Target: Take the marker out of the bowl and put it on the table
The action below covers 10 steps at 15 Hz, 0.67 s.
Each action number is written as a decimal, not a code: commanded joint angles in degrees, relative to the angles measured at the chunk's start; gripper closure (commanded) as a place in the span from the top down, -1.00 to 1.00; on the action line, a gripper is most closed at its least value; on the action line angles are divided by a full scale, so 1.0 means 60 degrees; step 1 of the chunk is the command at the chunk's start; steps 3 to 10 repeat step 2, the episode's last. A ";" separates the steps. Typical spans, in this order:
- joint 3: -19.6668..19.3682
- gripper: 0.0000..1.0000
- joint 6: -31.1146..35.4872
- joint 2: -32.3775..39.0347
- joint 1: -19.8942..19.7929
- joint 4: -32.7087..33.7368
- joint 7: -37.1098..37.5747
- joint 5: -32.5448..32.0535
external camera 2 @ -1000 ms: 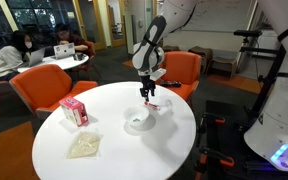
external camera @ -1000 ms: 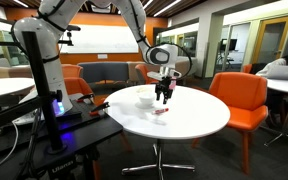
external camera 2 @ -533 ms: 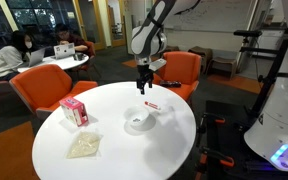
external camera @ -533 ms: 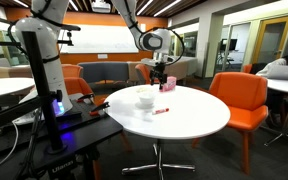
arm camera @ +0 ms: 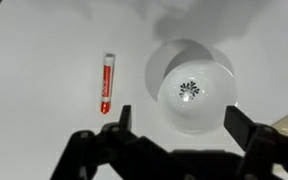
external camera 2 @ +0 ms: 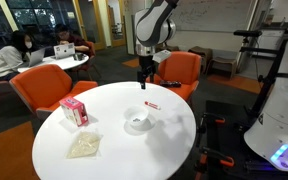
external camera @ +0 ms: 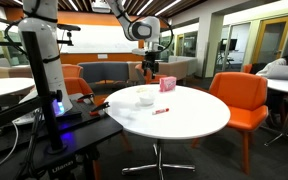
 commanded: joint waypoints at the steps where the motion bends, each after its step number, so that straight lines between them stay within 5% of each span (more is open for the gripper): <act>1: -0.0145 1.00 0.0248 -0.0593 0.0230 -0.0580 0.0179 -0.0031; 10: -0.0165 1.00 0.0358 -0.0606 0.0253 -0.0630 0.0189 -0.0105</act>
